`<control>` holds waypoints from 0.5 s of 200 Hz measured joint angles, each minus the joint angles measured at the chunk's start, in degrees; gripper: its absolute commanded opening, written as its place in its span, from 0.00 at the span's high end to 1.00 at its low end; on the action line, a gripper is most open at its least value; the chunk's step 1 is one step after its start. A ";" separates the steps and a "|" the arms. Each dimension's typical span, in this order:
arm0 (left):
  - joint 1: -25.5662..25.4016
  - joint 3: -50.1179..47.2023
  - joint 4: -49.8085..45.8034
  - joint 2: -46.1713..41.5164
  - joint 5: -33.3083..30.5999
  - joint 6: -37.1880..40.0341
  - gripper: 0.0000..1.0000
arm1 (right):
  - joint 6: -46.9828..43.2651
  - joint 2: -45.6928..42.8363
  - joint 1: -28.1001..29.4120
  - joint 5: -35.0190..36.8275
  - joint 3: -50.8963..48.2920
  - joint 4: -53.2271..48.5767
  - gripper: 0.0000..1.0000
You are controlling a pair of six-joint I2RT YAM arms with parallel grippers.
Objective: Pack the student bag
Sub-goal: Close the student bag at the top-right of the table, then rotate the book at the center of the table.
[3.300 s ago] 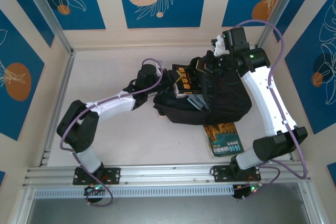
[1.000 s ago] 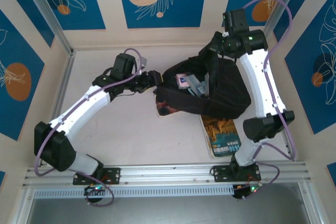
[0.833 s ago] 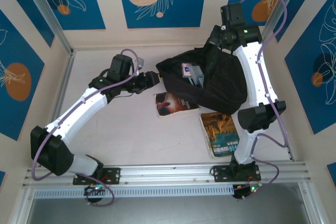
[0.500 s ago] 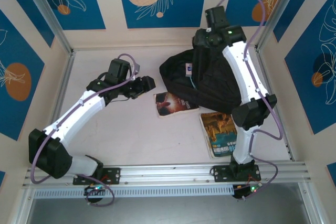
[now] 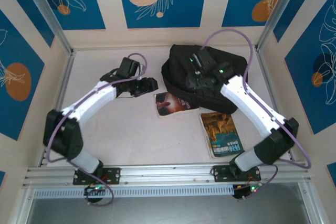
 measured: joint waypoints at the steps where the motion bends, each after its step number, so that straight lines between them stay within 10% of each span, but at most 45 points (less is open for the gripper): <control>1: 0.00 0.17 -0.02 0.26 0.02 0.13 0.41 | 0.11 -0.24 -0.04 -0.28 -0.39 0.13 0.70; 41: 0.00 13.29 0.31 18.45 0.07 5.97 0.45 | 3.76 -11.15 -0.66 -12.57 -15.45 4.11 0.87; 100: 0.00 21.75 0.11 32.24 1.14 10.19 0.49 | 7.48 -24.09 -1.40 -19.10 -28.17 3.41 0.88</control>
